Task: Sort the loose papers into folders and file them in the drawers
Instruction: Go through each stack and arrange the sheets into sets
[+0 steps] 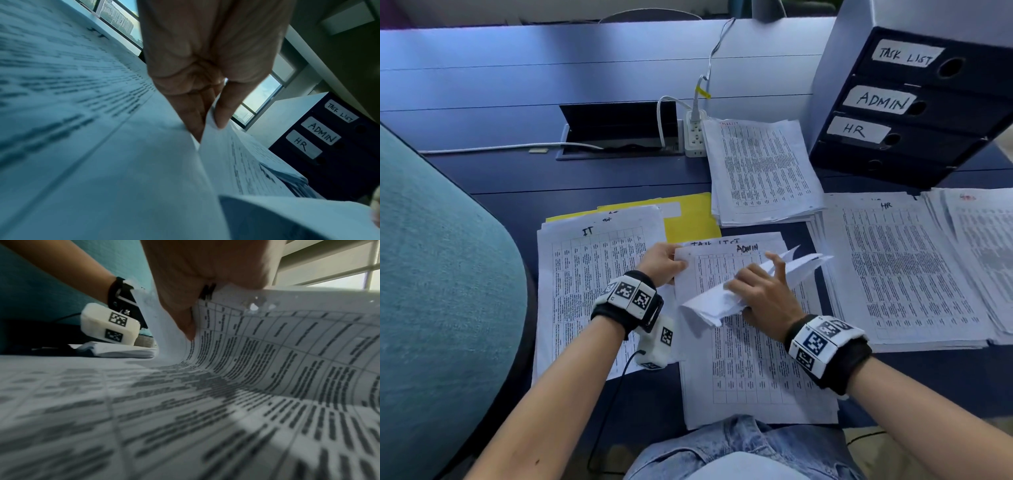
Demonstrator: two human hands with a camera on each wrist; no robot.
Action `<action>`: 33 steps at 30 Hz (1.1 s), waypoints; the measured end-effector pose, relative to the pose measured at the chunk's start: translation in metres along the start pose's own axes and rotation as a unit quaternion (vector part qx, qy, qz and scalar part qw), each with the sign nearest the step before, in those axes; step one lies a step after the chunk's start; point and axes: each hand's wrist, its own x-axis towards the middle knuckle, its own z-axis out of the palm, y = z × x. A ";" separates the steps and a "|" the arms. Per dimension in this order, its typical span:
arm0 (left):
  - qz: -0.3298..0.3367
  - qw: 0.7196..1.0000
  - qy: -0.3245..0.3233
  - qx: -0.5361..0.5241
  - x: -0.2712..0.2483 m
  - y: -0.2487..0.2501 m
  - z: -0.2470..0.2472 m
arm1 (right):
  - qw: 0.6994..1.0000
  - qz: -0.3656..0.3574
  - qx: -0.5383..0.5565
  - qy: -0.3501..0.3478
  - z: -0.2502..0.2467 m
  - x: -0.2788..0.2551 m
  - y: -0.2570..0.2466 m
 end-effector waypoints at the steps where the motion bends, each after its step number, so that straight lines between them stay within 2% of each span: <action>1: 0.007 1.000 0.005 0.010 0.001 -0.002 0.001 | 1.000 -0.009 -0.013 -0.014 0.000 -0.005 -0.002; 4: 0.052 0.997 0.012 0.051 0.001 -0.004 0.003 | 0.999 -0.011 -0.018 -0.034 0.002 -0.014 -0.007; 7: 0.087 0.995 0.006 0.044 -0.001 -0.002 0.003 | 0.999 0.031 0.011 -0.031 0.002 -0.011 -0.008; 11: 0.118 0.989 -0.085 0.014 -0.008 0.003 0.001 | 0.989 0.131 0.060 -0.019 -0.009 0.006 -0.006; 14: 0.126 0.979 -0.159 -0.029 -0.016 0.011 0.004 | 0.979 0.195 -0.009 -0.064 -0.014 0.018 -0.001; 17: 0.112 0.977 -0.176 -0.032 -0.019 0.008 0.007 | 0.962 0.258 -0.013 -0.088 -0.023 0.027 0.006; 19: 0.119 0.978 -0.165 -0.049 -0.019 0.007 0.009 | 0.955 0.291 0.016 -0.056 -0.034 0.036 0.012; 21: 0.128 0.979 -0.131 -0.084 -0.020 0.012 0.013 | 0.947 0.315 0.058 0.014 -0.050 0.050 0.014; 24: 0.159 0.976 0.029 -0.146 -0.018 0.027 0.017 | 0.911 0.361 0.115 0.165 -0.074 0.065 0.017; 26: 0.178 0.959 0.109 -0.192 -0.022 0.043 0.011 | 0.861 0.420 0.118 0.262 -0.088 0.063 0.025; 28: 0.217 0.939 0.133 -0.230 -0.029 0.058 0.003 | 0.786 0.499 0.231 0.282 -0.100 0.056 0.036; 29: 0.237 0.932 0.131 -0.240 -0.033 0.065 -0.001 | 0.742 0.523 0.324 0.266 -0.104 0.052 0.039; 30: 0.255 0.928 0.123 -0.244 -0.038 0.072 -0.004 | 0.714 0.520 0.403 0.240 -0.107 0.047 0.041; 31: 0.272 0.923 0.111 -0.247 -0.042 0.078 -0.006 | 0.711 0.503 0.433 0.232 -0.111 0.044 0.040; 33: 0.311 0.912 0.100 -0.248 -0.050 0.092 -0.007 | 0.738 0.459 0.408 0.280 -0.120 0.041 0.034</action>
